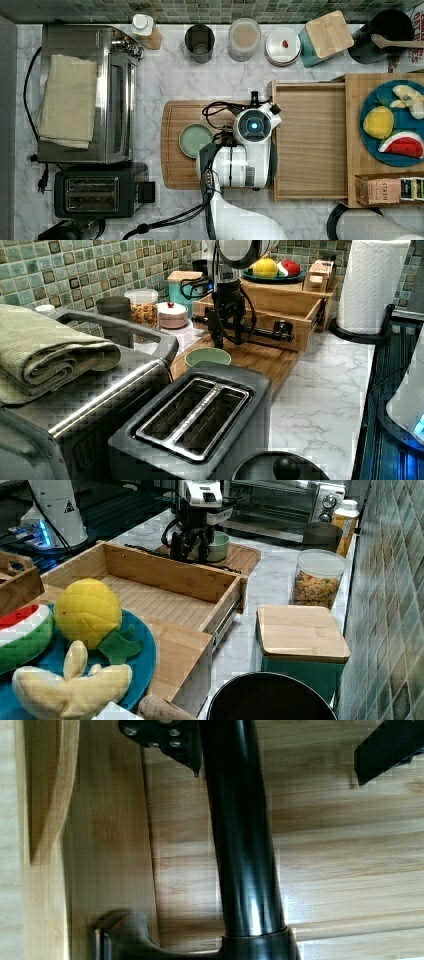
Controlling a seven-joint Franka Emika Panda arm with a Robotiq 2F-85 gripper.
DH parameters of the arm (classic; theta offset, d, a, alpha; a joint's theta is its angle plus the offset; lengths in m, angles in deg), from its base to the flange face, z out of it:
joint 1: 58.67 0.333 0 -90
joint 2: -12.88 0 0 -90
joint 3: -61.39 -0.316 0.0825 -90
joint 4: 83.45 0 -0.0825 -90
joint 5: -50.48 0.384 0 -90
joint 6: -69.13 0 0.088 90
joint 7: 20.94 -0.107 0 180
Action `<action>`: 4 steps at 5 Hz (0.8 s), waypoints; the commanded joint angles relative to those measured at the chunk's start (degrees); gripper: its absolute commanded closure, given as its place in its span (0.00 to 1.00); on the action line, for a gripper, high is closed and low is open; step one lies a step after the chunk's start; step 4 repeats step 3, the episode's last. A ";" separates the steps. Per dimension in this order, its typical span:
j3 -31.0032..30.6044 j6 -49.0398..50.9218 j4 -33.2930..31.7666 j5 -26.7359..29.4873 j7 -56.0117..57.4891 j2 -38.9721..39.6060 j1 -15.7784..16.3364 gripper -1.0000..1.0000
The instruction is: Open the drawer.
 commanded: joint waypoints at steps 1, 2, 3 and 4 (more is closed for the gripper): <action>-6.79 -0.70 -1.46 1.45 -0.92 -2.54 6.26 0.00; -6.97 -0.68 -1.49 1.39 -0.96 -2.54 6.07 0.00; -6.94 -0.68 -1.48 1.40 -0.96 -2.54 6.11 0.00; -6.94 -0.68 -1.48 1.40 -0.96 -2.54 6.11 0.00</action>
